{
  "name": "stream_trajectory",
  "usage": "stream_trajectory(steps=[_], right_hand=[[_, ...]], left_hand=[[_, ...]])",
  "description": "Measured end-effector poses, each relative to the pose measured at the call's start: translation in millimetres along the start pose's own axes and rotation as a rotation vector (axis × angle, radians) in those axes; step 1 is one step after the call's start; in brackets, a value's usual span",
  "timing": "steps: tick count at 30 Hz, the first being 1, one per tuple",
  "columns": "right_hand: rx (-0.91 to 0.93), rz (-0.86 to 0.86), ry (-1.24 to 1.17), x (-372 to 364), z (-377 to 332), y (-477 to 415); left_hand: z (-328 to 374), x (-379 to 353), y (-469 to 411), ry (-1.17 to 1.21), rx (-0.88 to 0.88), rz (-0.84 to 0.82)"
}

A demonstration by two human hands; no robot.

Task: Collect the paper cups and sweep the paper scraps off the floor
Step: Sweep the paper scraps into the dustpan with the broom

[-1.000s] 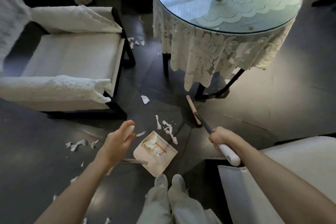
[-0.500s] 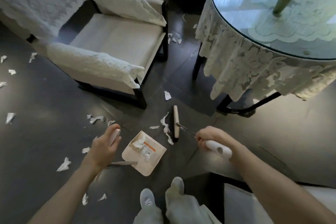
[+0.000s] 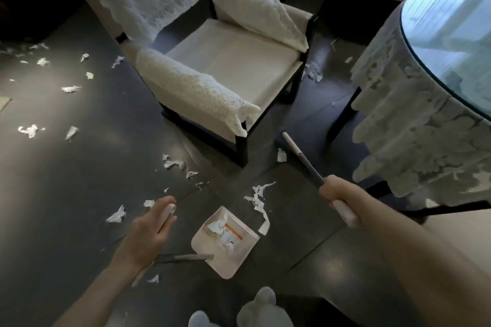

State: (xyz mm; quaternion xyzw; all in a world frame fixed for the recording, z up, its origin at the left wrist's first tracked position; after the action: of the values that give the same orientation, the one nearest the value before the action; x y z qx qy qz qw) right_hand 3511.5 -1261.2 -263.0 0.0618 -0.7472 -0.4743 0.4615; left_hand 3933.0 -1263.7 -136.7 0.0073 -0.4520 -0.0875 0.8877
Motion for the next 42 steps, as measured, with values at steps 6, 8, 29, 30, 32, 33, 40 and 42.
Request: stream_trajectory(steps=[6, 8, 29, 30, 32, 33, 40, 42], right_hand=[[0.077, -0.132, 0.145, -71.6, -14.4, 27.8], [0.094, -0.190, 0.117, -92.1, -16.2, 57.6], [0.099, -0.357, -0.307, -142.6, -32.6, 298.9], [0.084, -0.362, -0.346, -145.0, -36.5, 302.0], [0.052, -0.373, -0.439, -155.7, -48.2, 306.5], [0.044, -0.386, -0.486, -163.4, -57.0, 307.8], [0.067, -0.444, -0.572, -219.0, -143.4, 307.4], [0.081, -0.420, -0.450, -232.9, -166.6, 306.3]], left_hand=[[12.3, -18.8, 8.2, 0.072, 0.037, -0.014], [16.4, -20.7, 5.6, 0.073, 0.051, -0.017], [-62.6, 50.7, 97.7, 0.075, -0.109, -0.037], [-74.7, 58.2, 108.5, 0.086, -0.111, -0.032], [-100.1, 72.7, 130.2, 0.092, -0.098, -0.026], [-112.0, 82.4, 142.4, 0.095, -0.077, -0.012], [-196.5, 155.2, 238.0, 0.182, 0.154, 0.178], [-223.5, 174.1, 263.7, 0.193, 0.224, 0.239]])
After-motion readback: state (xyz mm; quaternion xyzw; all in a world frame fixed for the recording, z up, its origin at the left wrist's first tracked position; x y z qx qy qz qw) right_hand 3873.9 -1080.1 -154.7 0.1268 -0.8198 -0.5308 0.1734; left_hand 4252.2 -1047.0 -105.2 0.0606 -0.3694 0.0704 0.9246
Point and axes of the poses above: each hand's wrist, its own y-axis away from the middle knuckle, its own x-axis out of the back of the hand, z = x × y, the point moved 9 cm from there along -y, towards the middle knuckle
